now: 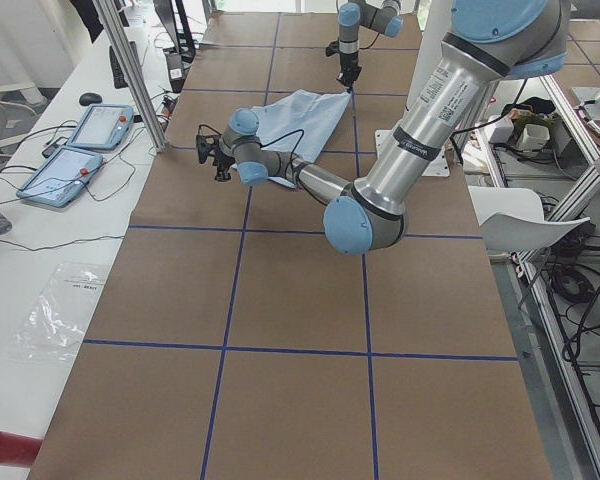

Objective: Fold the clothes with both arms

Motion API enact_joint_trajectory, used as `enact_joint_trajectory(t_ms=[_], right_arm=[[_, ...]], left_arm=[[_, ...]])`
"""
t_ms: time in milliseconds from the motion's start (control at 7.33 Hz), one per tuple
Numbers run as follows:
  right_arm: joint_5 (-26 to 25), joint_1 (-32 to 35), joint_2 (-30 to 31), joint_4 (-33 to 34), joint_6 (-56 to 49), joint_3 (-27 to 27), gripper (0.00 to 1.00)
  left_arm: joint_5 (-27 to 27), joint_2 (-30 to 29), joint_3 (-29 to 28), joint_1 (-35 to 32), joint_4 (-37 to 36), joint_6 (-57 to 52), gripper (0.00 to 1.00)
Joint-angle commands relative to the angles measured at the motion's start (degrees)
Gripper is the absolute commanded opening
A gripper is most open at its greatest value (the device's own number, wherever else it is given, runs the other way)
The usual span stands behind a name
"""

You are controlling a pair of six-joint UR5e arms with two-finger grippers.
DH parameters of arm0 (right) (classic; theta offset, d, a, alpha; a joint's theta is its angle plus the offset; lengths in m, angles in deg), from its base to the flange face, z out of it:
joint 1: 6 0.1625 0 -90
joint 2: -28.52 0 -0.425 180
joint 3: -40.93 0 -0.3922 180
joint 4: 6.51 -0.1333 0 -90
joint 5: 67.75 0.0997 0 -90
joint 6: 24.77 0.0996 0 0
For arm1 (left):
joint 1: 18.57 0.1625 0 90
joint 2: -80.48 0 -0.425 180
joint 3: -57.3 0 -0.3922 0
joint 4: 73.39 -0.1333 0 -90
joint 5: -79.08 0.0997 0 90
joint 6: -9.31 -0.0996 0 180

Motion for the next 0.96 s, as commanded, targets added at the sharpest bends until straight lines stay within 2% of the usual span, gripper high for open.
enact_joint_trajectory(t_ms=[0,136,409,682,819], right_arm=[[5.2,-11.2,5.2,0.6,0.1,4.2,0.29],[6.7,-11.6,5.0,0.4,1.5,4.5,0.99],[6.4,-4.2,2.7,0.1,1.5,4.8,1.00],[6.1,8.5,-5.8,0.2,1.0,0.5,1.00],[5.4,12.8,-6.8,0.1,0.4,-1.5,1.00]], left_arm=[[-6.4,3.5,7.6,0.3,-0.3,5.5,0.58],[-9.3,6.5,13.5,0.7,-0.6,10.9,0.59],[-8.9,16.4,28.8,8.2,-1.2,19.9,0.66],[-8.0,18.2,31.1,14.1,-1.3,27.8,0.72],[-5.0,18.1,31.7,17.6,-2.0,30.6,0.72]])
